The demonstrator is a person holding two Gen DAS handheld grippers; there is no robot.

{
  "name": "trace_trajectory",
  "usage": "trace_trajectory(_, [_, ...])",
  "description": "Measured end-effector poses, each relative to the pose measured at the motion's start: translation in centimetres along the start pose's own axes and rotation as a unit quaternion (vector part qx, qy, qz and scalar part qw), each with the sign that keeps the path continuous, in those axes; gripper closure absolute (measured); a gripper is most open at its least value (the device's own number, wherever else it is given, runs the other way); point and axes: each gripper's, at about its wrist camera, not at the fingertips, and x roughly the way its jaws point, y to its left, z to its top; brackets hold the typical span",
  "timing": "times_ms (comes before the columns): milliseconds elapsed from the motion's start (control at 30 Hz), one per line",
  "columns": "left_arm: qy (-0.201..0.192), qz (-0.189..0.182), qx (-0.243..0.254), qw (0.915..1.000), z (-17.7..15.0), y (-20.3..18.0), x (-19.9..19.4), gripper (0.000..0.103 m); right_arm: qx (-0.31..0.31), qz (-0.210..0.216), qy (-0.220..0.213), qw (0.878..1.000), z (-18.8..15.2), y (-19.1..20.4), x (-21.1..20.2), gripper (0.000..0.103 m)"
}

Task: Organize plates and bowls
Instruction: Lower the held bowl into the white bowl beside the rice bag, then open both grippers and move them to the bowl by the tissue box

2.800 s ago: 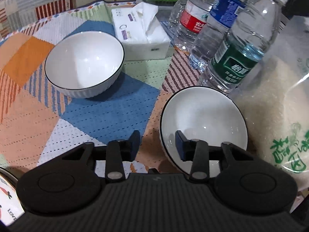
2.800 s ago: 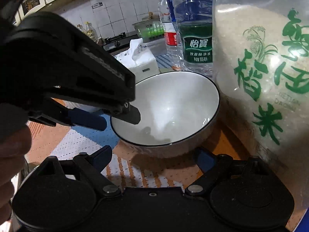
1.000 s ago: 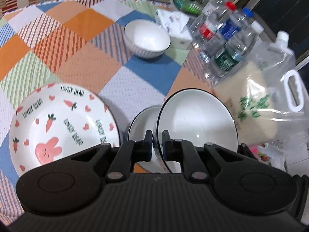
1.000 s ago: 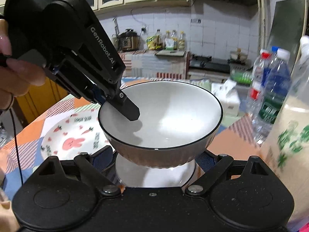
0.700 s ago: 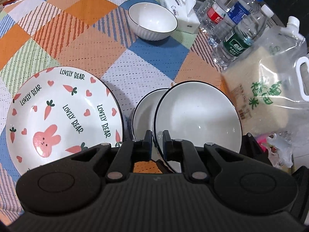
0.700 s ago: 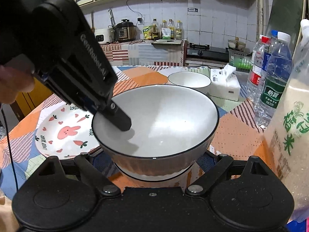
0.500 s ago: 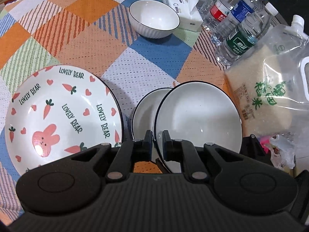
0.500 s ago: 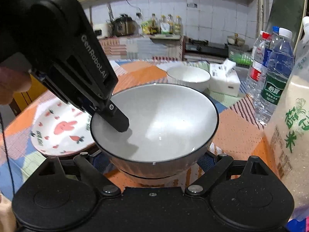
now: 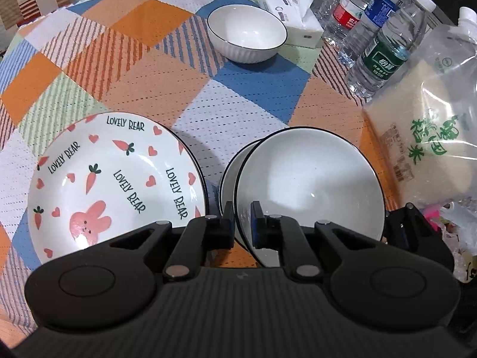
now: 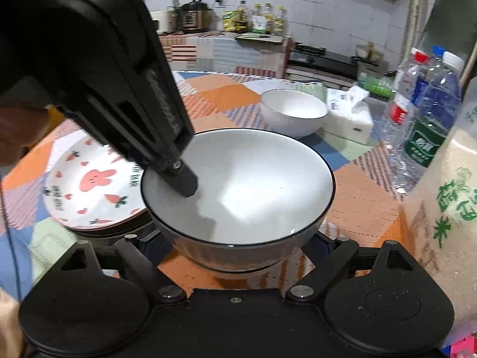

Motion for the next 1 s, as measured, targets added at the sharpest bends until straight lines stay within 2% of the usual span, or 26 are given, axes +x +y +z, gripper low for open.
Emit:
trace_trajectory(67, [0.005,-0.002,-0.001,1.0000,-0.1,0.1,0.4,0.094,-0.004,-0.007,0.002,1.000,-0.3,0.1,0.3,0.009])
trace_trajectory(300, [-0.023,0.055,0.034,0.9976,-0.8,-1.4,1.0,0.094,-0.025,-0.023,0.011,0.999,-0.3,0.7,0.6,0.009])
trace_trajectory(533, [-0.036,0.096,0.070,0.9923,-0.7,-2.2,1.7,0.094,-0.024,-0.027,0.016,0.999,-0.2,0.7,0.8,0.008])
trace_trajectory(800, [-0.033,0.087,0.069,0.9933,-0.6,-2.0,2.1,0.092,-0.044,-0.038,0.017,0.998,-0.3,0.9,1.2,0.006])
trace_trajectory(1000, [-0.021,0.026,0.033,0.9989,0.7,-0.1,0.1,0.090,-0.049,-0.024,-0.002,0.998,-0.1,0.9,-1.1,0.006])
